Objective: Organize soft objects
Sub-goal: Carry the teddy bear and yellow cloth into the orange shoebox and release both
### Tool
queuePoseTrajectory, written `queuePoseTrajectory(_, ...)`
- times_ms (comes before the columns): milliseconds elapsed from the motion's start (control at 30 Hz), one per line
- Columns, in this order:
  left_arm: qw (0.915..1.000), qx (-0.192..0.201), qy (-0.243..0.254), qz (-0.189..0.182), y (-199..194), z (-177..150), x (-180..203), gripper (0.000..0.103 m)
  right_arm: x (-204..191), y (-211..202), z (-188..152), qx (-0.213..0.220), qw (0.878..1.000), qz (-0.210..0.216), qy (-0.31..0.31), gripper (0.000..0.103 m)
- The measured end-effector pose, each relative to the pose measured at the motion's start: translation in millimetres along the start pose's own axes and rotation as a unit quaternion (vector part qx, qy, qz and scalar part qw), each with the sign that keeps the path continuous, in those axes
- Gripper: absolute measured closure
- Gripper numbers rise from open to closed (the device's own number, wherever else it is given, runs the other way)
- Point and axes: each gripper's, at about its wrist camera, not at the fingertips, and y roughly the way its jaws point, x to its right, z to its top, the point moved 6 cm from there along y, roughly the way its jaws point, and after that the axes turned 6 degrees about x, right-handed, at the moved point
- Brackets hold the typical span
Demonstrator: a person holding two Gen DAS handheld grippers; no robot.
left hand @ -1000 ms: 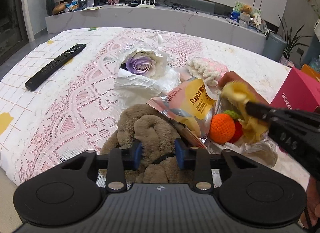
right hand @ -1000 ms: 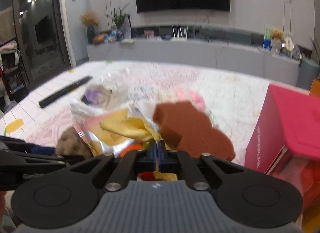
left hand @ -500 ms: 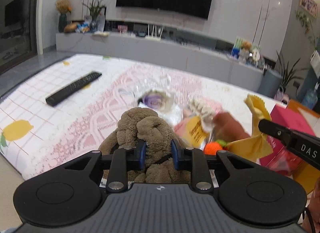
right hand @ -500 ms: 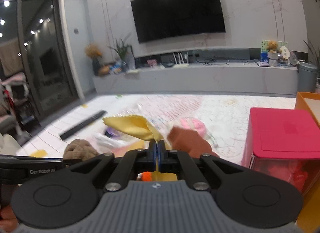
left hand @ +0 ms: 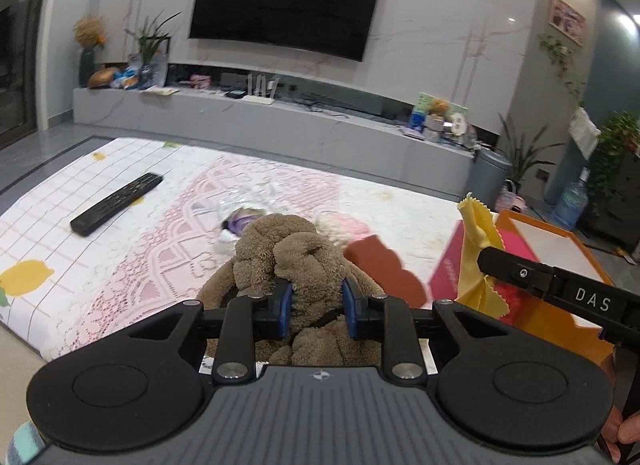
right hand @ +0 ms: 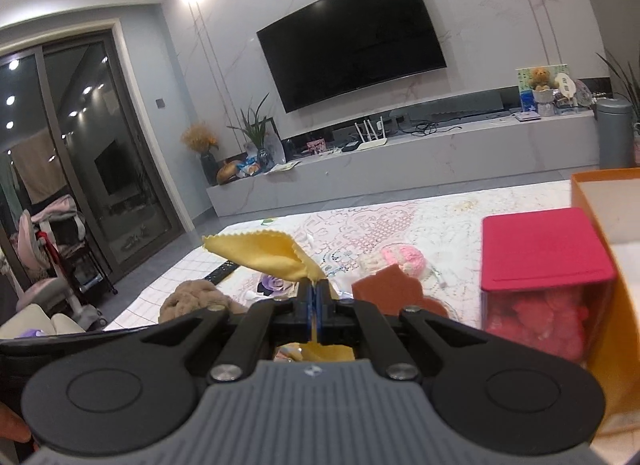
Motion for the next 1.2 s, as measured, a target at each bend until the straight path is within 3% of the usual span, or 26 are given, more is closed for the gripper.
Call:
queuePoseTrajectory(400,0.9939,0.018,0.057,-0.093,-14.1,22.0,88.8,0.074,35.8,-84.7,36.5,0.011,0.996,-0.081,-0.03,0.103)
queuePoseTrajectory(867,0.973,0.054,0.13,-0.183,9.2,50.1,208.5,0.074,111.8,-152.2,120.3,0.082,0.975,-0.194,-0.078,0.103)
queuePoseTrajectory(1000,0.9658,0.036,0.152,-0.207,23.9,42.7,235.1,0.074,145.5,-152.2,128.2,0.073,0.97,-0.221,-0.069,0.103)
queuePoseTrajectory(1200,0.9473,-0.05,0.212,-0.234,65.8,8.5,276.4,0.074,209.3,-134.4,103.7,0.0,0.969,-0.247,-0.002,0.103)
